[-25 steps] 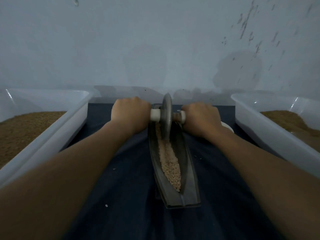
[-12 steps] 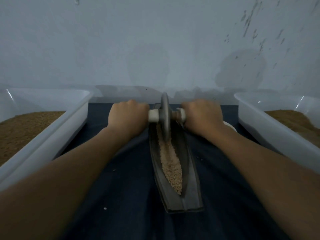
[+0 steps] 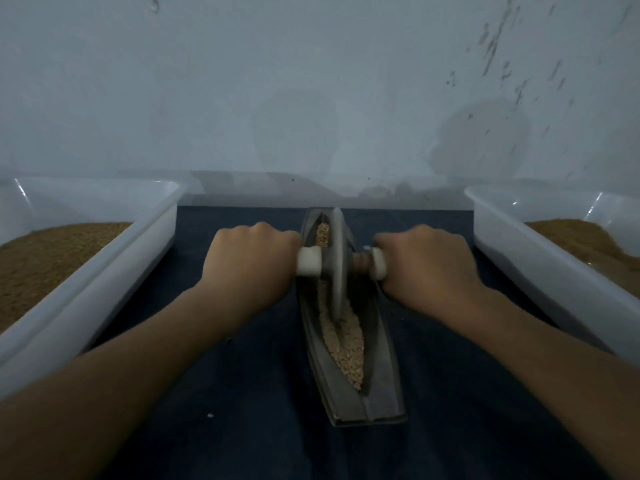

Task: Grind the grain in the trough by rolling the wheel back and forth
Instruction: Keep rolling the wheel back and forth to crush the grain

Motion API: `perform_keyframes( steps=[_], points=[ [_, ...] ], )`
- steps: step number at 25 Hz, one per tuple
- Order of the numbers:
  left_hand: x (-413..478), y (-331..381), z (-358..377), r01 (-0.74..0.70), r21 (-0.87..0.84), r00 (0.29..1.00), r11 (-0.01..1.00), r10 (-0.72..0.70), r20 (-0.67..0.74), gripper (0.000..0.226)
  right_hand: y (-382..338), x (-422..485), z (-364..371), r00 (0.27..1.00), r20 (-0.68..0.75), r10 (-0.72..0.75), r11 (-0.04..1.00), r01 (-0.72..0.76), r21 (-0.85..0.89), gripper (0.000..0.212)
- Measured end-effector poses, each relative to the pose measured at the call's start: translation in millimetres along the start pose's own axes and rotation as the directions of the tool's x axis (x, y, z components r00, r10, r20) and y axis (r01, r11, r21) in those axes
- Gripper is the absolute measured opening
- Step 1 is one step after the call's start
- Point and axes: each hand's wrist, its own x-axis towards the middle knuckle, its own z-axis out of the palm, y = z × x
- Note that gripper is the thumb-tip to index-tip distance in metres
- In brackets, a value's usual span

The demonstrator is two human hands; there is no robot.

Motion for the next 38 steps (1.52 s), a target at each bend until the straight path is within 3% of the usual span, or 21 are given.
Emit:
perform_keyframes(
  steps=[2, 4, 6, 7, 10, 12, 14, 17, 21, 22, 25, 28, 31, 34, 36, 38],
  points=[
    [28.6, -3.1, 8.3, 0.104, -0.051, 0.992, 0.993, -0.1, 0.083, 0.007, -3.7, 39.8, 10.8, 0.996, 0.072, 0.057, 0.997, -0.06, 0.039, 0.024],
    [48.8, -5.6, 1.7, 0.126, -0.06, 0.98, 0.99, -0.115, 0.164, 0.012, -3.2, 65.6, 13.4, 0.977, 0.189, 0.101, 0.992, -0.114, 0.056, 0.022],
    [44.6, -3.6, -9.4, 0.076, -0.056, 0.986, 0.996, -0.066, 0.154, 0.01, -0.6, 51.9, 10.6, 0.971, 0.222, 0.086, 0.991, -0.106, 0.08, 0.018],
    [32.0, -2.5, -14.3, 0.046, -0.056, 0.991, 0.997, -0.038, 0.131, 0.009, 0.7, 34.3, 5.5, 0.979, 0.192, 0.065, 0.994, -0.081, 0.075, 0.019],
    [-26.3, 1.2, -30.9, -0.058, -0.073, 0.998, 0.996, 0.055, -0.035, 0.041, 0.1, -21.1, -19.0, 0.997, -0.051, -0.054, 0.998, 0.052, -0.04, 0.034],
    [-41.1, -3.1, -35.7, -0.088, -0.066, 0.988, 0.994, 0.079, -0.13, 0.051, 2.9, -31.3, -28.8, 0.982, -0.159, -0.101, 0.994, 0.093, -0.06, 0.032],
    [-35.7, -1.0, -27.4, -0.036, -0.07, 0.998, 0.997, 0.032, -0.053, 0.042, 1.4, -23.1, -25.3, 0.993, -0.091, -0.074, 0.995, 0.067, -0.076, 0.037],
    [4.3, 1.8, -6.3, 0.107, -0.057, 0.993, 0.993, -0.104, 0.06, 0.007, -8.1, 16.6, -3.0, 0.997, 0.078, 0.025, 1.0, -0.023, -0.021, 0.031],
    [19.3, 1.5, -13.1, 0.13, -0.091, 0.985, 0.987, -0.118, 0.126, 0.005, -7.8, 36.2, -4.1, 0.982, 0.179, 0.057, 0.996, -0.069, 0.059, 0.022],
    [7.2, 2.3, -16.7, 0.113, -0.087, 0.99, 0.99, -0.105, 0.098, 0.004, -6.7, 24.4, -10.5, 0.986, 0.162, 0.03, 0.998, -0.038, 0.049, 0.026],
    [-38.7, 2.4, -30.1, 0.012, -0.079, 0.999, 0.997, -0.015, -0.038, 0.04, -4.4, -21.1, -31.3, 0.994, -0.042, -0.103, 0.995, 0.103, -0.002, 0.041],
    [-46.8, 2.0, -39.7, -0.026, -0.097, 0.994, 0.995, 0.016, -0.109, 0.056, -0.6, -33.3, -39.6, 0.981, -0.152, -0.124, 0.992, 0.119, -0.044, 0.035],
    [-22.3, 7.8, -20.7, 0.059, -0.026, 0.998, 0.998, -0.058, 0.037, 0.035, -4.5, -11.9, -11.7, 0.998, -0.048, -0.033, 0.999, 0.033, -0.004, 0.038],
    [17.7, 2.1, -4.7, 0.162, -0.095, 0.98, 0.982, -0.15, 0.128, 0.007, -10.5, 37.3, 5.5, 0.996, 0.078, 0.054, 0.999, -0.053, -0.014, 0.019],
    [18.7, 1.2, -7.8, 0.196, -0.132, 0.97, 0.972, -0.173, 0.169, 0.008, -9.2, 47.7, 2.5, 0.993, 0.108, 0.038, 0.999, -0.036, -0.015, 0.017],
    [-1.1, 2.9, -17.3, 0.143, -0.109, 0.985, 0.984, -0.13, 0.114, 0.013, -6.2, 23.8, -7.1, 0.996, 0.084, -0.024, 1.0, 0.024, -0.002, 0.03]
  ],
)
